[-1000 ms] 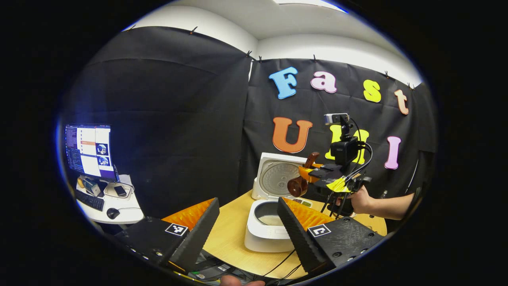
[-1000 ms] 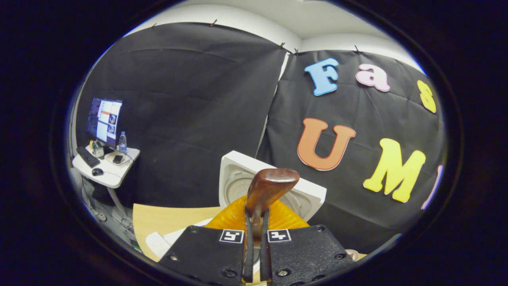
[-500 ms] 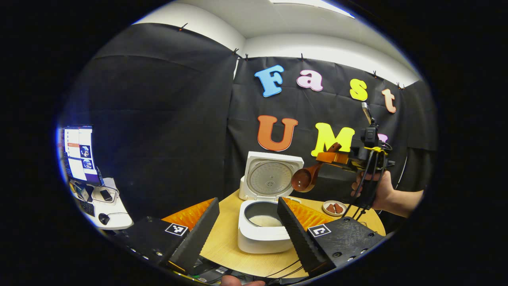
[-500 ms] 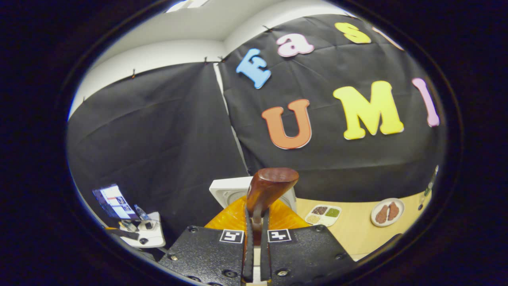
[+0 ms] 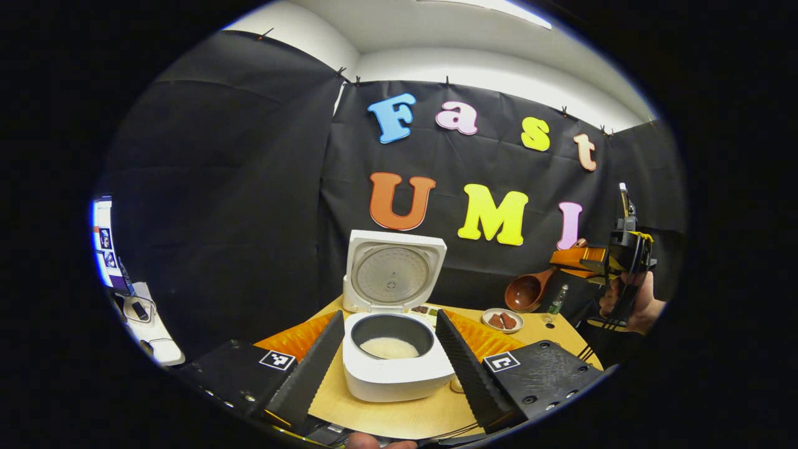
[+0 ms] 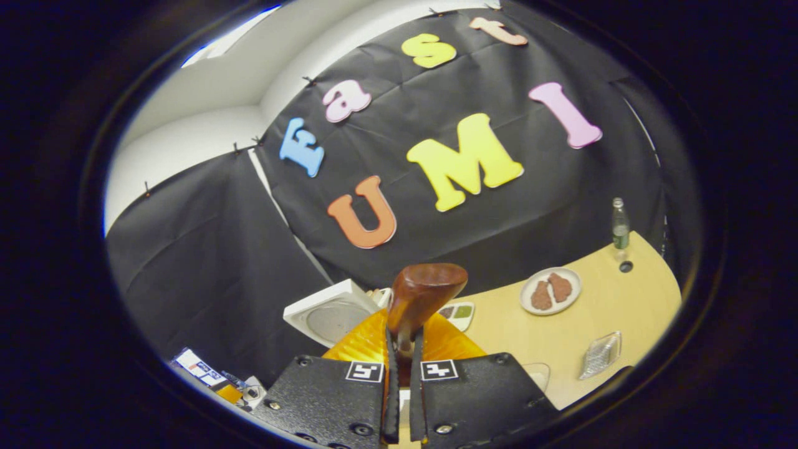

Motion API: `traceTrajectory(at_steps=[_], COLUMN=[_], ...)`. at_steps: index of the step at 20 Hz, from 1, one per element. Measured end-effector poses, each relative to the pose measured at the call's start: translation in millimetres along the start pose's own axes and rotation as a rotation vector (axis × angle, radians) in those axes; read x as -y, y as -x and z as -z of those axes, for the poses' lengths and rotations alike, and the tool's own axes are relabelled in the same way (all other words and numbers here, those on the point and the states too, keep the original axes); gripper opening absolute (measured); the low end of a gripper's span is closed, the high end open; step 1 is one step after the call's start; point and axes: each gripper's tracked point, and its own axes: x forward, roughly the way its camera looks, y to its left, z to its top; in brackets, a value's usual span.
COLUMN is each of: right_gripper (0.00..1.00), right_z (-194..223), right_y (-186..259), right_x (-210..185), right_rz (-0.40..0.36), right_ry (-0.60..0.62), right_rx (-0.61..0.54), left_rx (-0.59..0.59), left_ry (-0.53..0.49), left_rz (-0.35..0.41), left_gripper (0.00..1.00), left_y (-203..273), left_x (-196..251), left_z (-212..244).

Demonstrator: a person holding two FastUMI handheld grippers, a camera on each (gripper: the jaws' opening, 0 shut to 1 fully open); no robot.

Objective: Close the left gripper, press the button to open the rice cooker; take a wooden spoon from the chopstick holder with the right hand, scoop a spoonful of rice and pour it into the rice cooker, then put the wooden spoon back into the chopstick holder.

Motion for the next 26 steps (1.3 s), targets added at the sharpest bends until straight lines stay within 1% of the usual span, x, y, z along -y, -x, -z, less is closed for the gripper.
traceTrajectory(at_steps=[2, 3, 4, 5, 7, 10, 12, 13, 14, 17, 18, 19, 26], right_gripper=[0.08, 0.08, 0.11, 0.06, 0.11, 0.11, 0.11, 0.08, 0.11, 0.06, 0.11, 0.08, 0.08], right_z=[-3.1, -4.0, -4.9, -4.5, -2.5, 3.3, 6.8, 9.5, 12.8, 20.9, 23.0, 25.9, 67.9], right_y=[18.2, 28.4, 35.4, 41.9, 55.7, 68.2, 71.9, 72.1, 70.3, 57.8, 50.8, 45.1, 11.5], right_x=[32.8, 47.1, 61.8, 76.0, 108.2, 162.3, 198.6, 214.2, 229.0, 262.2, 271.3, 279.1, 316.9], right_rz=[0.069, 0.098, 0.126, 0.153, 0.217, 0.317, 0.384, 0.411, 0.435, 0.478, 0.486, 0.493, 0.512], right_ry=[-0.015, -0.025, -0.038, -0.052, -0.092, -0.137, -0.138, -0.134, -0.130, -0.109, -0.090, -0.068, 0.049], right_rx=[0.017, 0.023, 0.030, 0.036, 0.051, 0.049, 0.041, 0.034, 0.023, -0.005, -0.016, -0.030, -0.139], left_rx=[-0.012, -0.018, -0.026, -0.031, -0.039, -0.043, -0.044, -0.047, -0.052, -0.062, -0.067, -0.070, -0.114], left_ry=[0.000, 0.001, 0.004, 0.005, 0.005, -0.009, -0.013, -0.014, -0.014, -0.023, -0.028, -0.032, -0.037], left_rz=[0.040, 0.058, 0.075, 0.089, 0.111, 0.129, 0.130, 0.128, 0.124, 0.108, 0.101, 0.094, 0.070], left_gripper=[0.94, 0.94, 0.94, 0.94, 0.94, 0.94, 0.94, 0.94, 0.94, 0.94, 0.94, 0.94, 0.94], left_y=[-8.3, -12.4, -16.9, -20.6, -29.9, -38.8, -44.5, -46.4, -49.3, -55.5, -57.8, -59.4, -70.8], left_x=[15.6, 21.9, 28.3, 34.0, 44.9, 56.4, 59.9, 60.5, 60.6, 62.2, 63.0, 63.7, 74.6], left_z=[6.2, 8.9, 11.1, 11.9, 12.3, 11.0, 10.8, 11.4, 11.2, 12.4, 13.0, 13.5, 19.1])
